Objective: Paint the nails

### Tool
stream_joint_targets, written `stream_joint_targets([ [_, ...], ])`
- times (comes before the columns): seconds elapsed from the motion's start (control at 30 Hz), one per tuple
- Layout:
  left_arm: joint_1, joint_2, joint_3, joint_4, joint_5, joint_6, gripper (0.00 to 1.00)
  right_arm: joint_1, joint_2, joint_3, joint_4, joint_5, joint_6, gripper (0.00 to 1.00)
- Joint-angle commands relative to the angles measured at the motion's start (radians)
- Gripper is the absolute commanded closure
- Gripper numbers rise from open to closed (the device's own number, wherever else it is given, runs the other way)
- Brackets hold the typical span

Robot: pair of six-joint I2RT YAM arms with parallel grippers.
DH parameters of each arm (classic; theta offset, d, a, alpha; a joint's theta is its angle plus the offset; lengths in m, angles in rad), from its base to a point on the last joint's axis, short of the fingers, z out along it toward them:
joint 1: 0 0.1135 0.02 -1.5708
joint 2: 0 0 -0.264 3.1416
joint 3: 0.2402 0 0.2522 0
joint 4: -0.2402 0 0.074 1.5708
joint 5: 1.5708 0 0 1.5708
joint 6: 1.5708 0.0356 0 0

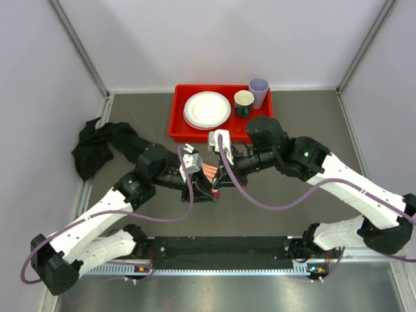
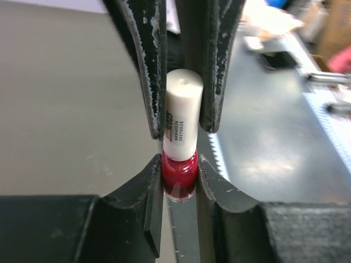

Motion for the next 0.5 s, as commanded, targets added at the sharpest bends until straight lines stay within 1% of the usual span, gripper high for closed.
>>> stream_joint_targets([
  [0.0,0.008,-0.034,0.048,-0.015,-0.333,0.055,1.00,-0.001,-0.012,-0.027,0.044,0.136,0.117,1.00],
  [0.03,0.009,-0.045,0.045,-0.020,-0.398,0.059,1.00,0.002,-0.032,-0.050,0.065,0.175,0.153,1.00],
  [0.07,0.011,-0.049,0.039,-0.016,-0.482,0.061,1.00,0.012,-0.043,-0.071,0.125,0.303,0.198,1.00],
  [0.1,0.011,-0.052,0.036,-0.019,-0.624,0.064,1.00,0.025,-0.049,-0.107,0.151,0.378,0.296,1.00],
  [0.13,0.011,-0.059,0.041,-0.028,-0.712,0.063,1.00,0.100,-0.055,-0.119,0.174,0.485,0.349,1.00],
  [0.17,0.012,-0.062,0.039,-0.029,-0.783,0.059,1.00,0.148,-0.046,-0.128,0.192,0.808,0.405,1.00],
  [0.2,0.015,-0.065,0.036,-0.029,-0.888,0.062,1.00,0.194,-0.032,-0.119,0.179,0.966,0.559,1.00],
  [0.23,0.018,-0.071,0.035,-0.032,-0.916,0.064,1.00,0.266,-0.005,-0.096,0.124,1.099,0.670,1.00],
  [0.27,0.021,-0.074,0.033,-0.034,-0.936,0.063,1.00,0.286,0.049,-0.070,0.080,1.218,0.758,1.00],
  [0.3,0.026,-0.078,0.032,-0.026,-0.944,0.063,1.00,0.308,0.079,-0.018,0.023,1.254,0.871,1.00],
  [0.33,0.026,-0.085,0.024,-0.020,-0.940,0.064,1.00,0.324,0.098,-0.004,0.018,1.291,0.901,1.00],
  [0.4,0.024,-0.088,0.018,-0.016,-0.918,0.059,1.00,0.337,0.126,0.008,0.038,1.280,0.889,1.00],
  [0.47,0.026,-0.089,0.015,-0.016,-0.869,0.059,1.00,0.335,0.112,0.005,0.058,1.271,0.862,1.00],
])
